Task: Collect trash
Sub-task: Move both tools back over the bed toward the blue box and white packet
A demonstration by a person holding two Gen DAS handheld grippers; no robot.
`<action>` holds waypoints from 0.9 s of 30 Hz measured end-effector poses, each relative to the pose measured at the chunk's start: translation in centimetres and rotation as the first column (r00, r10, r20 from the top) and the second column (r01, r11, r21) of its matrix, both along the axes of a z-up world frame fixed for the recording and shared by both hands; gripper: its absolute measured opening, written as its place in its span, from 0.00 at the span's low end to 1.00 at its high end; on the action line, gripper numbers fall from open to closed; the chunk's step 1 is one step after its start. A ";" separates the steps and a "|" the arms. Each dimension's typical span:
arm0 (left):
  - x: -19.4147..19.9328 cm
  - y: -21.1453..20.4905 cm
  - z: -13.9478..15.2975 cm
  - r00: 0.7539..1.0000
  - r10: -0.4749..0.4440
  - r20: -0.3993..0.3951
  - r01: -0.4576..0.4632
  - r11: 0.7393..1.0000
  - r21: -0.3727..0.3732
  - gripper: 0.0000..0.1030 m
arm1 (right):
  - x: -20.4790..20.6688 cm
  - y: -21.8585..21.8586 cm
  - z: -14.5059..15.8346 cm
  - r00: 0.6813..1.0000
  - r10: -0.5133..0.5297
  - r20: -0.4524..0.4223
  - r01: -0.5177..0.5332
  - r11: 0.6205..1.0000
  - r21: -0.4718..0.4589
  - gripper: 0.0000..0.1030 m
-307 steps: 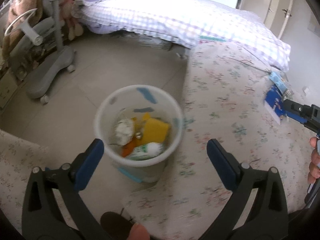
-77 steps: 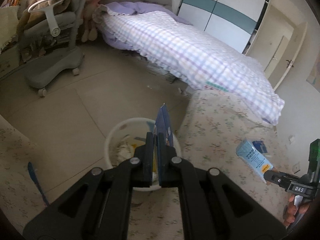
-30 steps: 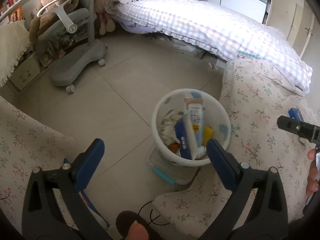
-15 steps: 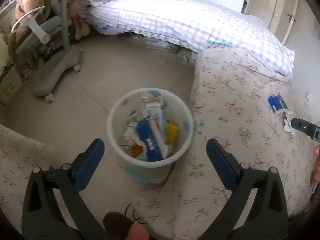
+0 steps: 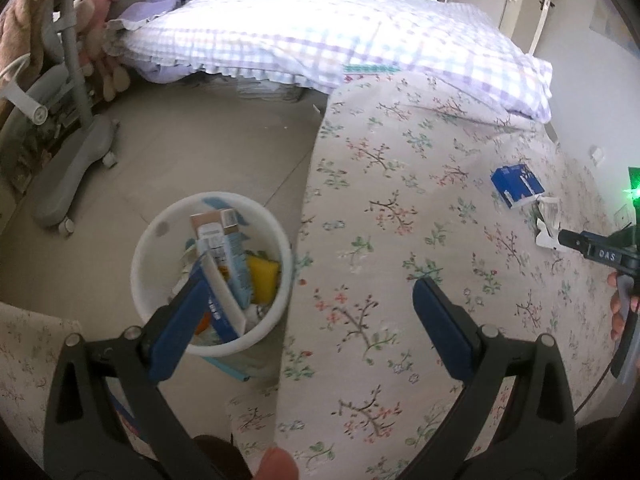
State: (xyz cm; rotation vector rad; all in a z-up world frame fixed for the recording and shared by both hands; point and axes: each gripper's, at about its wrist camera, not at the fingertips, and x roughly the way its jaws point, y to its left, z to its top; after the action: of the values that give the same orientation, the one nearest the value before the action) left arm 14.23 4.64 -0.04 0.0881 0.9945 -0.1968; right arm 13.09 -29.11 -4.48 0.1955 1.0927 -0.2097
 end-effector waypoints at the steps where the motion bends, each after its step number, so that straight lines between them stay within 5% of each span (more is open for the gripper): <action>1: 0.1 -0.3 -0.1 1.000 0.004 -0.002 -0.004 1.000 -0.001 0.99 | 0.3 -0.6 -0.5 1.000 -0.011 -0.014 0.012 1.000 0.011 0.74; 6: 0.7 -1.9 -0.3 0.999 0.003 -0.039 -0.006 0.998 -0.063 0.98 | 1.5 -1.9 -1.9 0.998 -0.042 -0.043 0.045 0.996 0.075 0.74; 13: 0.6 -3.7 -0.6 0.999 -0.025 -0.038 0.024 0.999 -0.039 0.99 | 3.0 -1.6 -2.8 0.997 -0.041 -0.062 0.050 0.989 0.142 0.74; 22: 0.4 -5.3 -0.4 0.998 -0.059 -0.034 0.057 0.997 -0.046 0.99 | 3.9 -1.3 -3.3 0.997 -0.040 -0.067 0.047 0.993 0.104 0.74; 27: -0.4 -6.3 0.2 0.995 -0.093 -0.032 0.090 0.992 -0.087 0.98 | 3.3 -1.8 -2.8 0.998 -0.019 -0.057 0.025 0.994 0.105 0.52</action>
State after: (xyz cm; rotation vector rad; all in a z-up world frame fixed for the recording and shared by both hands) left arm 13.84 -1.64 0.17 0.0521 1.0179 -0.3252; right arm 16.39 -30.87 -7.29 0.2977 1.1582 -0.1777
